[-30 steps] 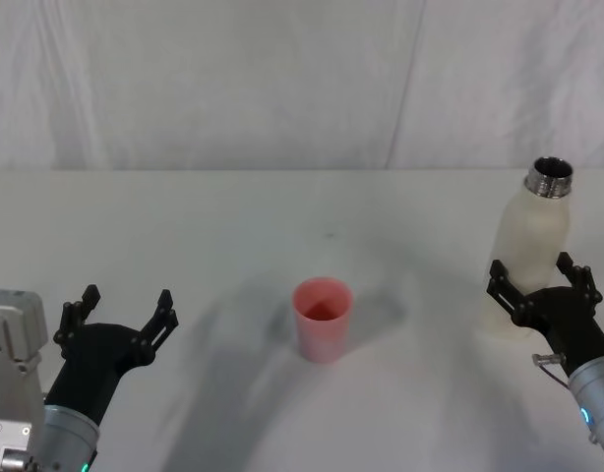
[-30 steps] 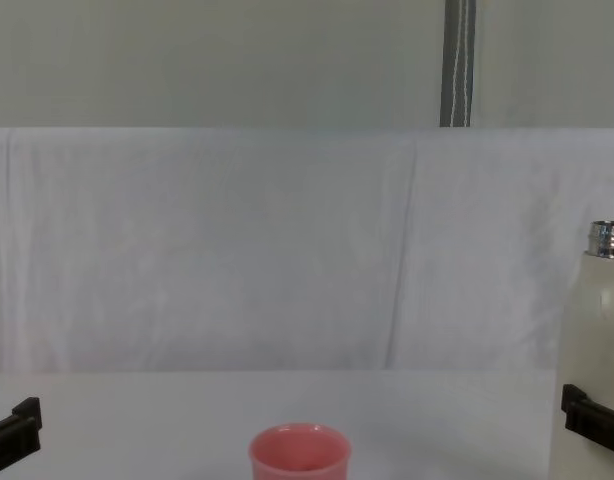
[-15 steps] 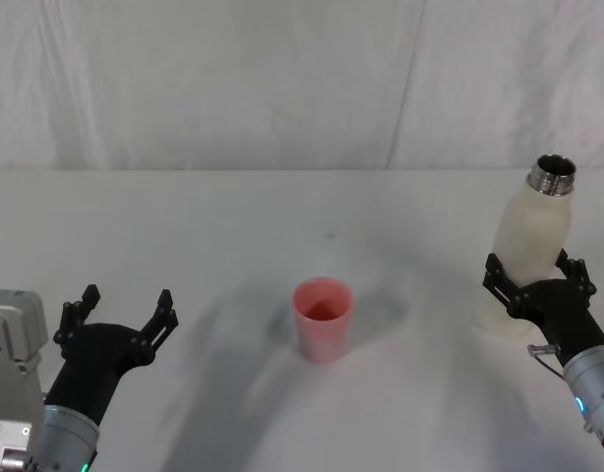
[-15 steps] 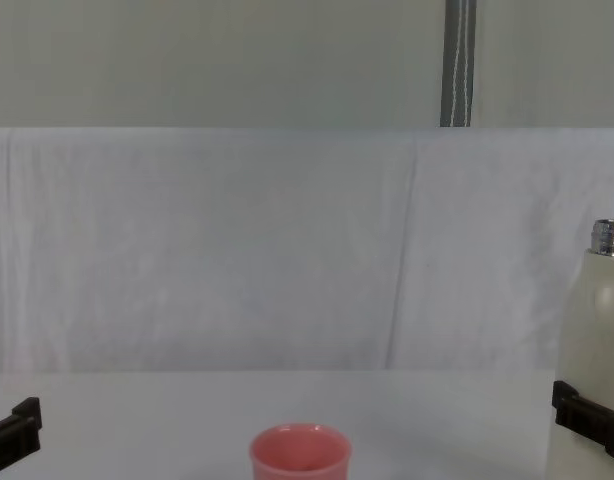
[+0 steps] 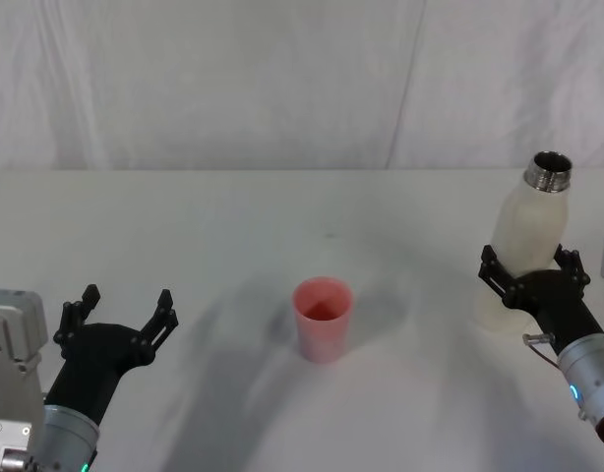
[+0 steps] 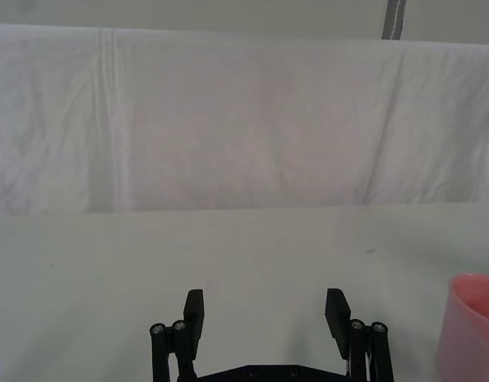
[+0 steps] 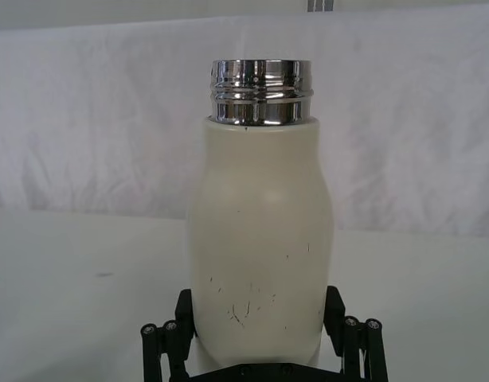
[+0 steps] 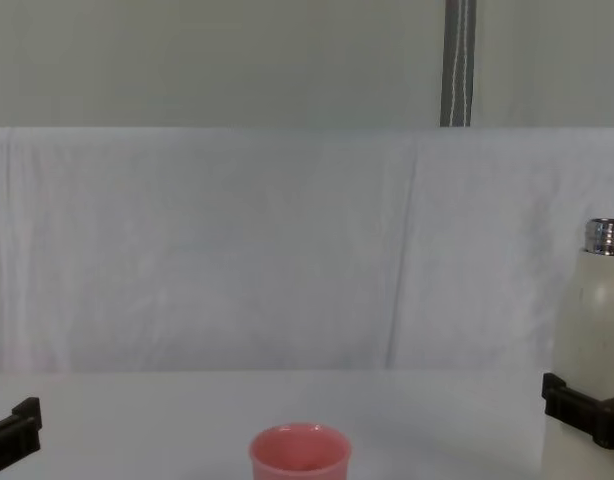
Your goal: Grasp the thermos with one hand and pour water into the cup lid.
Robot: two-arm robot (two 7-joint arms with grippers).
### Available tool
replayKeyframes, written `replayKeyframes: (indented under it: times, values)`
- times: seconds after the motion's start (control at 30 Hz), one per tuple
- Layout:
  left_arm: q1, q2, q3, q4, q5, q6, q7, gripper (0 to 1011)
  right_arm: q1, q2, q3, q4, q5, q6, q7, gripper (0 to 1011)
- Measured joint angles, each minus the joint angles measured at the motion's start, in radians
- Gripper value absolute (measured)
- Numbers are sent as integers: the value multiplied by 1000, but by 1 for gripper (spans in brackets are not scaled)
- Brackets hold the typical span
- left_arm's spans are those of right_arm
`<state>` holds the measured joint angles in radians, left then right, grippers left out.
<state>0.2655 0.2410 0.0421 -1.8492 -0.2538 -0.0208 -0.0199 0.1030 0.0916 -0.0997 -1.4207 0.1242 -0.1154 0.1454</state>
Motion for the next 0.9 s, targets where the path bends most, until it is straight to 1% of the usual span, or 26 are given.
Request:
replayKeyframes:
  times: [0.23,0.63,0.77,0.9]
  values:
    - [0,0,0,0,0,0,0,1001,10,-1,-4,8,-3,0,0,1003]
    - [0,0,0,0,0,0,0,1001,9,-1,-4,8,-3,0,0,1003]
    - [0,0,0,0,0,0,0,1001,9,-1,-3,7,-3,0,0,953]
    - [0,0,0,0,0,0,0,1001,8,-1,-3,7,-3,0,0,950]
